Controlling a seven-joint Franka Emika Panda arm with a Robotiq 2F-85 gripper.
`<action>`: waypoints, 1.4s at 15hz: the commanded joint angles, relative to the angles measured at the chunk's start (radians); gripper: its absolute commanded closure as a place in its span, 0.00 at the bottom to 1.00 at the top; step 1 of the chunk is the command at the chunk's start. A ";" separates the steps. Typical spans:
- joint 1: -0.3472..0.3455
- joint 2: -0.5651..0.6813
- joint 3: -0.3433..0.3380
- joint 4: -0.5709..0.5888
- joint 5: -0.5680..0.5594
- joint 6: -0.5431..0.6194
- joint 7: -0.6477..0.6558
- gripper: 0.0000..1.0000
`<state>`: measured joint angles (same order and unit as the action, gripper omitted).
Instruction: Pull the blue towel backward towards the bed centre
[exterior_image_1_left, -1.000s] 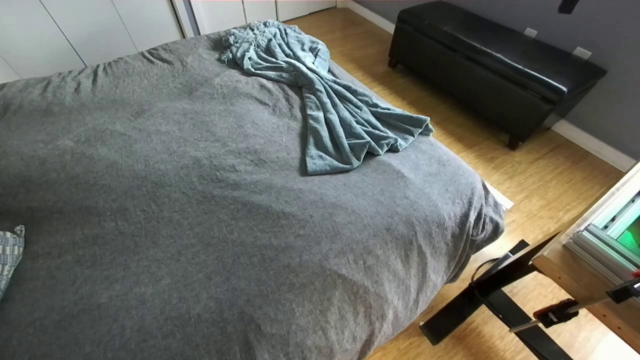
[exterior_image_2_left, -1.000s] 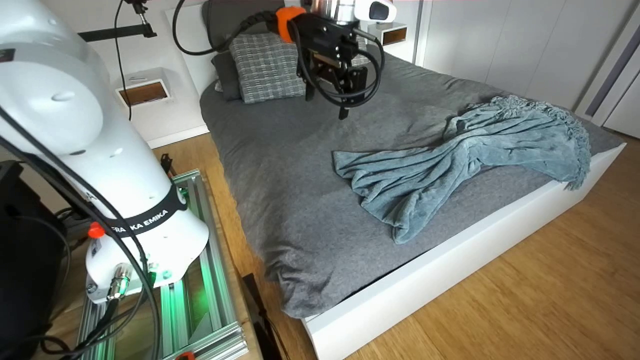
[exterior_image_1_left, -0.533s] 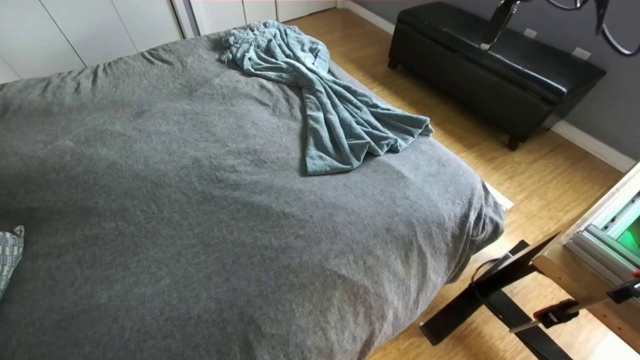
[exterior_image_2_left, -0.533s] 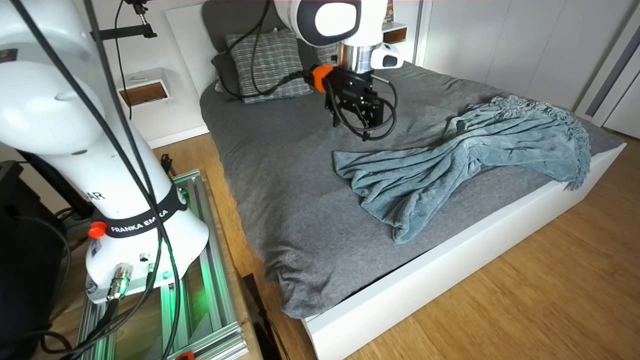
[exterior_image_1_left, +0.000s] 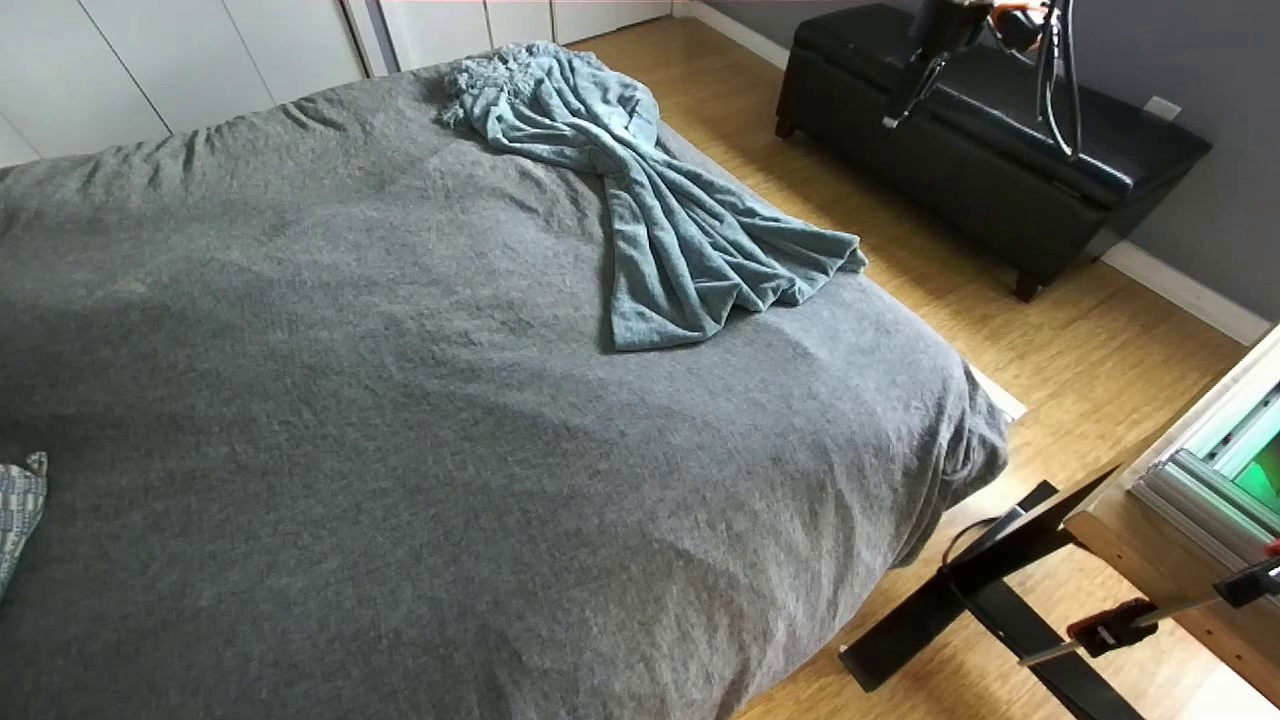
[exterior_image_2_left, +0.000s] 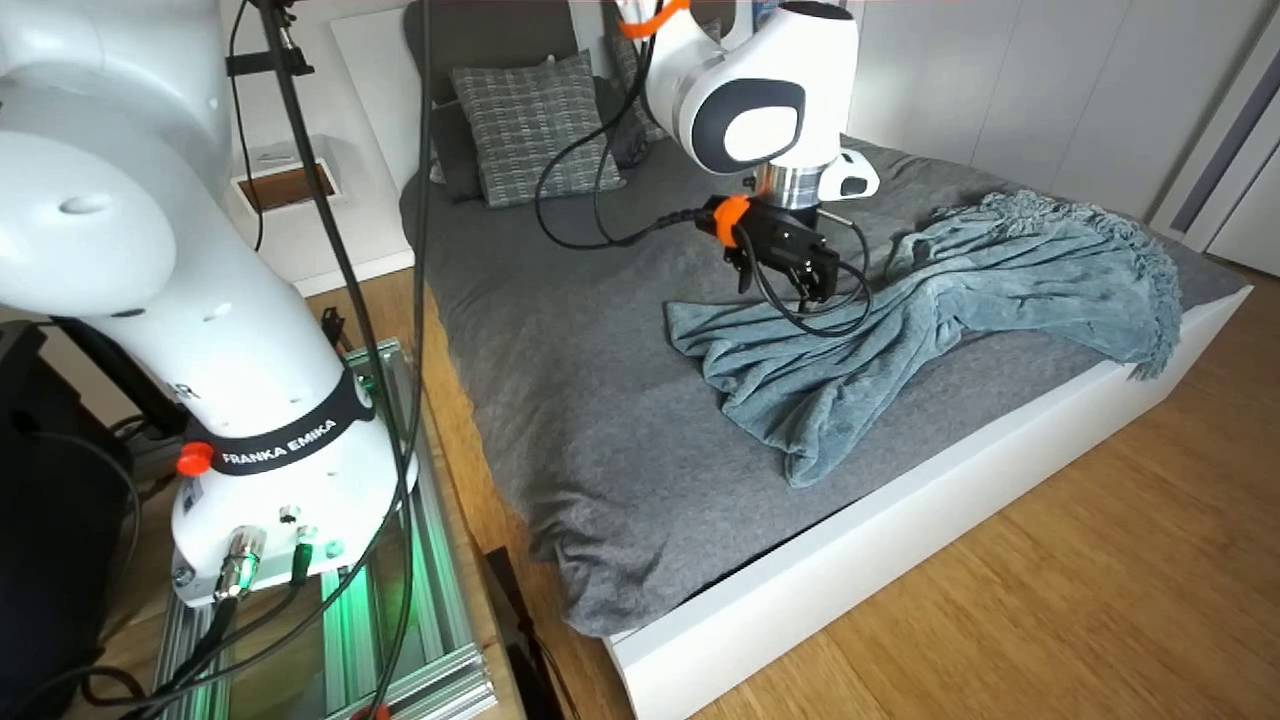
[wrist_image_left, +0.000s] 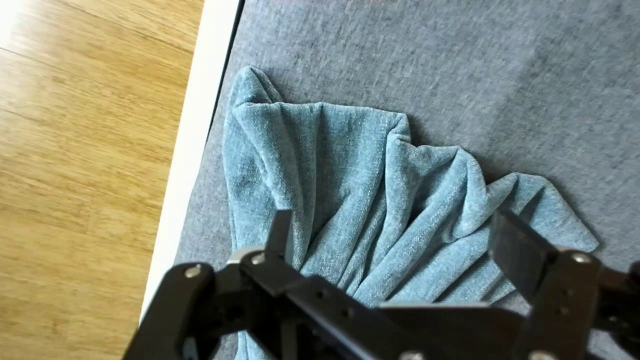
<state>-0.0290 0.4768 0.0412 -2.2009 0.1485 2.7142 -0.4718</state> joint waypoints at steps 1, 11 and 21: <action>-0.041 0.017 0.037 0.014 -0.041 0.001 0.028 0.00; 0.003 0.217 -0.016 0.217 -0.134 -0.043 0.149 0.00; -0.050 0.578 -0.001 0.577 -0.190 -0.042 0.133 0.00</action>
<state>-0.0572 0.9519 0.0323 -1.7528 -0.0021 2.6955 -0.3451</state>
